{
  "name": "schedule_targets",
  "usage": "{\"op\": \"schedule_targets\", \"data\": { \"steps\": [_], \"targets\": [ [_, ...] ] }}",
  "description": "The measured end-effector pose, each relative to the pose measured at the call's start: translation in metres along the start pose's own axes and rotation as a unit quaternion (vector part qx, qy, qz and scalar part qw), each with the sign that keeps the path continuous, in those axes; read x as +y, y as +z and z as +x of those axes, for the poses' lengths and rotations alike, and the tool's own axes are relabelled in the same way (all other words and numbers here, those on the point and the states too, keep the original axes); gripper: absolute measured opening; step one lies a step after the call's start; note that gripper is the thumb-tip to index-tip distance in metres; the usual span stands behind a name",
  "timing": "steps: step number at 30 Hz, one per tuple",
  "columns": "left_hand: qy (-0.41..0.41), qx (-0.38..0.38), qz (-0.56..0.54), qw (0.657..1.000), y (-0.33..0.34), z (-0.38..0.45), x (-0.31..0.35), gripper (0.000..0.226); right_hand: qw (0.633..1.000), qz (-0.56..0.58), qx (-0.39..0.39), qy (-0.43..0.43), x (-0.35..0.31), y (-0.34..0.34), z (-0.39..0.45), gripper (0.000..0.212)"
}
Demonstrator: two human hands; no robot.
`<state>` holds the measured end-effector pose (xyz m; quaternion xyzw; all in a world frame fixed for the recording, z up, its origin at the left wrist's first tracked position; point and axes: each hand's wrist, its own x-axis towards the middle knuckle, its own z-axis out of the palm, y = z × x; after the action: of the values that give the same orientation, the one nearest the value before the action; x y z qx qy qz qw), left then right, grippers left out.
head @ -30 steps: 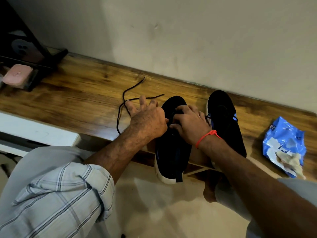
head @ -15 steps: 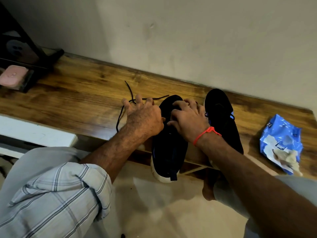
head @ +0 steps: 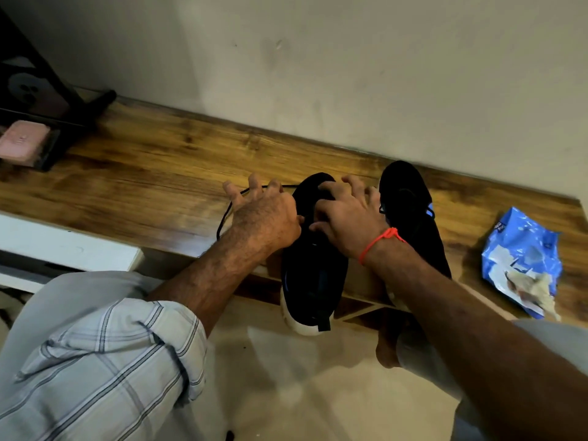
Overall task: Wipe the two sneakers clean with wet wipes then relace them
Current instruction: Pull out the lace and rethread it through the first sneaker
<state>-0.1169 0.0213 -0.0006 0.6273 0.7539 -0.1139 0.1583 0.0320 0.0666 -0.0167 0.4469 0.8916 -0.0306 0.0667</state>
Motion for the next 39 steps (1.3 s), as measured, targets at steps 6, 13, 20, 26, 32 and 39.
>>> {"op": "schedule_targets", "data": {
  "steps": [6,13,20,26,32,39],
  "targets": [
    [-0.011,-0.006,-0.011,1.0,0.0,0.001,-0.002,0.036,0.965,0.085,0.141,0.206,0.085,-0.037,0.006,0.02],
    [-0.003,0.003,0.0,1.0,0.001,0.002,0.0,0.034,0.998,0.054,-0.015,0.024,0.011,-0.005,0.001,0.037],
    [-0.015,-0.002,-0.005,1.0,0.002,0.003,-0.006,0.036,0.941,0.274,0.103,0.171,0.061,-0.026,0.014,0.008],
    [-0.001,0.006,-0.004,1.0,0.003,0.003,-0.002,0.037,0.977,0.193,0.017,0.089,0.039,-0.034,-0.006,0.072],
    [-0.003,0.0,0.003,1.0,0.001,0.002,-0.001,0.034,0.999,-0.035,0.0,0.011,-0.004,-0.009,0.0,0.039],
    [-0.009,0.007,-0.01,1.0,0.003,0.003,-0.004,0.036,0.986,0.014,0.055,0.154,0.039,-0.017,0.009,0.022]
  ]
}}
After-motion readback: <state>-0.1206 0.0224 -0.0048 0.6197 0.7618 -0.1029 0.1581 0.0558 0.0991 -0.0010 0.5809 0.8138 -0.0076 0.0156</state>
